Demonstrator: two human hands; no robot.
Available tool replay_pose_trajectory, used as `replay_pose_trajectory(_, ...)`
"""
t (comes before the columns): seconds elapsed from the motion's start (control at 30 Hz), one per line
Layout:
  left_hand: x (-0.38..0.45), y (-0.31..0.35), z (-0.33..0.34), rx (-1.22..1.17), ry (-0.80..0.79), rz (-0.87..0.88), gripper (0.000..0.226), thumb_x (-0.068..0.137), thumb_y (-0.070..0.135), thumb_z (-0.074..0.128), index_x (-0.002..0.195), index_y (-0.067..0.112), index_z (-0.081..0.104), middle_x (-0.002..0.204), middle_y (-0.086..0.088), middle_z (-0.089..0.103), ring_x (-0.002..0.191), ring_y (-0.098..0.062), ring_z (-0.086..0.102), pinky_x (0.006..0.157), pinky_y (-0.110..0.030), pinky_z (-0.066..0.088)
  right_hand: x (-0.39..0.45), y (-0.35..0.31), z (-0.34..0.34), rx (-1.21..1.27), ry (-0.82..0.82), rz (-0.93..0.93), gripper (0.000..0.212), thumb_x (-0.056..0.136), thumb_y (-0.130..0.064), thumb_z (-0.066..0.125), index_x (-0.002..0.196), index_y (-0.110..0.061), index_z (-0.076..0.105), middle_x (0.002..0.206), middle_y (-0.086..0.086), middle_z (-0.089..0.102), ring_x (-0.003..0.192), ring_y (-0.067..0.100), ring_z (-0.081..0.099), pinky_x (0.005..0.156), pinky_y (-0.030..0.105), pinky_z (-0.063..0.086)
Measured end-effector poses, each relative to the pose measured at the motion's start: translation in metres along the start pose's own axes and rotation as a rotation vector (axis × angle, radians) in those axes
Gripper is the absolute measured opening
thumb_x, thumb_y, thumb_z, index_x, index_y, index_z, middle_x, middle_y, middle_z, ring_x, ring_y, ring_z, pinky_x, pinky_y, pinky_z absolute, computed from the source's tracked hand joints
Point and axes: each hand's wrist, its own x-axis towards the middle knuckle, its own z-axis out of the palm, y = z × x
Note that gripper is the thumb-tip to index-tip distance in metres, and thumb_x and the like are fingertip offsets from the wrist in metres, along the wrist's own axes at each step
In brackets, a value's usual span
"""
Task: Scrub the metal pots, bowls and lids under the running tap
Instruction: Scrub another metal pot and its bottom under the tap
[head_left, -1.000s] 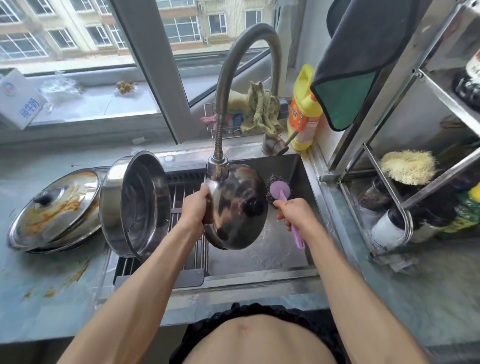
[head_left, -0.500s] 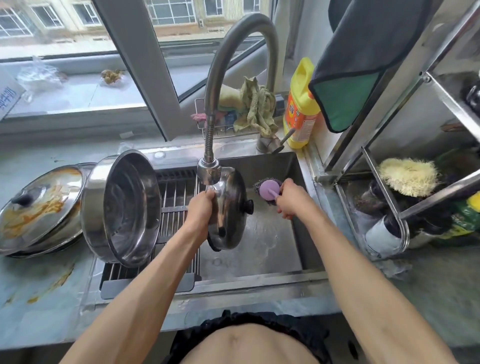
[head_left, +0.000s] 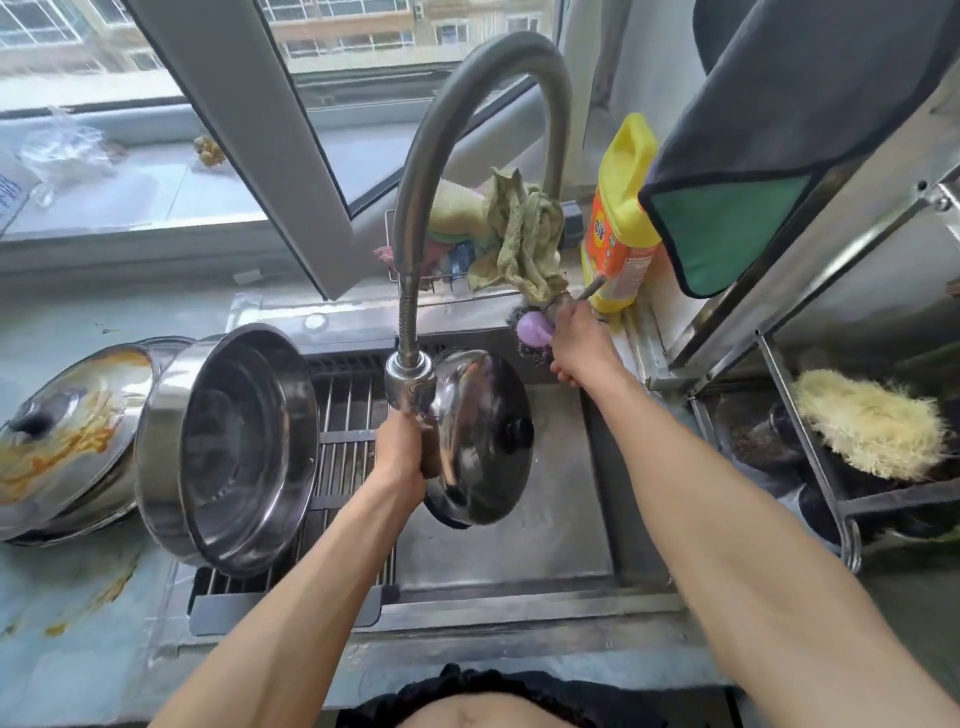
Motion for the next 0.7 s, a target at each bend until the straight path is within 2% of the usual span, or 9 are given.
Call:
replay_pose_trajectory(0.07, 0.002, -0.001, 0.0, -0.023, 0.04, -0.016, 0.027, 0.095, 0.033, 0.047, 0.071, 0.021, 0.054, 0.065, 0.0, 0.057, 0.064, -0.019, 0.051, 0.07, -0.036, 0.042, 0.005, -0.002, -0.002, -0.007, -0.035, -0.015, 0.018, 0.1, -0.025, 0.037, 0.097, -0.014, 0.05, 0.079, 0.017, 0.068, 0.06, 0.032, 0.067, 0.05, 0.035, 0.05)
replay_pose_trajectory(0.1, 0.006, -0.003, 0.0, -0.037, 0.052, -0.019, 0.028, 0.096, 0.028, 0.043, 0.069, 0.023, 0.05, 0.062, 0.002, 0.053, 0.061, -0.017, 0.047, 0.066, -0.032, 0.04, 0.009, -0.002, -0.001, 0.006, -0.035, 0.001, 0.019, 0.099, -0.026, 0.04, 0.097, -0.011, 0.053, 0.074, 0.016, 0.068, 0.053, 0.029, 0.064, 0.046, 0.033, 0.048)
replay_pose_trajectory(0.2, 0.01, -0.006, -0.002, -0.068, 0.058, -0.041, 0.031, 0.093, 0.024, 0.039, 0.063, 0.024, 0.046, 0.059, 0.005, 0.048, 0.057, -0.015, 0.043, 0.058, -0.028, 0.033, 0.021, 0.002, 0.003, 0.114, -0.013, 0.114, 0.043, 0.101, -0.04, 0.035, 0.11, -0.003, 0.055, 0.072, 0.014, 0.066, 0.041, 0.023, 0.056, 0.038, 0.024, 0.039)
replay_pose_trajectory(0.27, 0.009, -0.006, -0.001, -0.075, 0.054, -0.046, 0.032, 0.095, 0.026, 0.04, 0.064, 0.023, 0.048, 0.06, 0.004, 0.052, 0.059, -0.016, 0.049, 0.064, -0.031, 0.041, 0.025, 0.003, 0.003, 0.107, -0.006, 0.143, 0.044, 0.102, -0.041, 0.036, 0.116, -0.001, 0.051, 0.081, 0.016, 0.067, 0.04, 0.021, 0.054, 0.035, 0.022, 0.036)
replay_pose_trajectory(0.33, 0.012, -0.007, -0.002, -0.075, 0.051, -0.046, 0.033, 0.096, 0.028, 0.043, 0.065, 0.023, 0.051, 0.057, 0.005, 0.056, 0.061, -0.017, 0.053, 0.068, -0.031, 0.045, 0.03, 0.003, 0.003, 0.069, 0.001, 0.125, 0.038, 0.102, -0.037, 0.039, 0.112, -0.002, 0.051, 0.085, 0.017, 0.067, 0.038, 0.021, 0.054, 0.034, 0.022, 0.036)
replay_pose_trajectory(0.43, 0.012, -0.01, -0.001, -0.054, 0.024, -0.055, 0.039, 0.1, 0.037, 0.046, 0.064, 0.023, 0.048, 0.052, 0.008, 0.053, 0.05, -0.012, 0.05, 0.057, -0.027, 0.041, 0.035, 0.001, -0.001, -0.018, 0.018, 0.117, 0.026, 0.099, -0.032, 0.048, 0.087, -0.009, 0.054, 0.067, 0.011, 0.064, 0.036, 0.02, 0.055, 0.04, 0.026, 0.04)
replay_pose_trajectory(0.5, 0.014, -0.013, 0.001, -0.062, -0.006, -0.072, 0.04, 0.098, 0.047, 0.049, 0.066, 0.023, 0.051, 0.059, 0.005, 0.055, 0.053, -0.013, 0.052, 0.062, -0.029, 0.043, 0.038, -0.002, -0.004, -0.084, -0.014, 0.141, 0.029, 0.097, -0.029, 0.056, 0.073, -0.013, 0.051, 0.058, 0.007, 0.061, 0.037, 0.019, 0.055, 0.043, 0.027, 0.041)
replay_pose_trajectory(0.6, 0.015, -0.012, 0.004, -0.086, -0.024, -0.057, 0.039, 0.085, 0.058, 0.055, 0.069, 0.023, 0.053, 0.061, 0.004, 0.056, 0.052, -0.013, 0.053, 0.061, -0.027, 0.044, 0.041, -0.011, -0.006, -0.148, -0.045, 0.155, 0.029, 0.095, -0.032, 0.06, 0.079, -0.008, 0.057, 0.058, 0.007, 0.062, 0.04, 0.021, 0.057, 0.044, 0.028, 0.04)
replay_pose_trajectory(0.7, 0.019, -0.011, 0.003, -0.096, -0.025, -0.072, 0.037, 0.081, 0.057, 0.06, 0.067, 0.024, 0.049, 0.059, 0.007, 0.051, 0.047, -0.009, 0.047, 0.05, -0.019, 0.038, 0.041, -0.018, -0.009, -0.164, -0.014, 0.136, 0.011, 0.091, -0.017, 0.056, 0.09, -0.007, 0.061, 0.068, 0.01, 0.066, 0.051, 0.025, 0.064, 0.046, 0.029, 0.044)
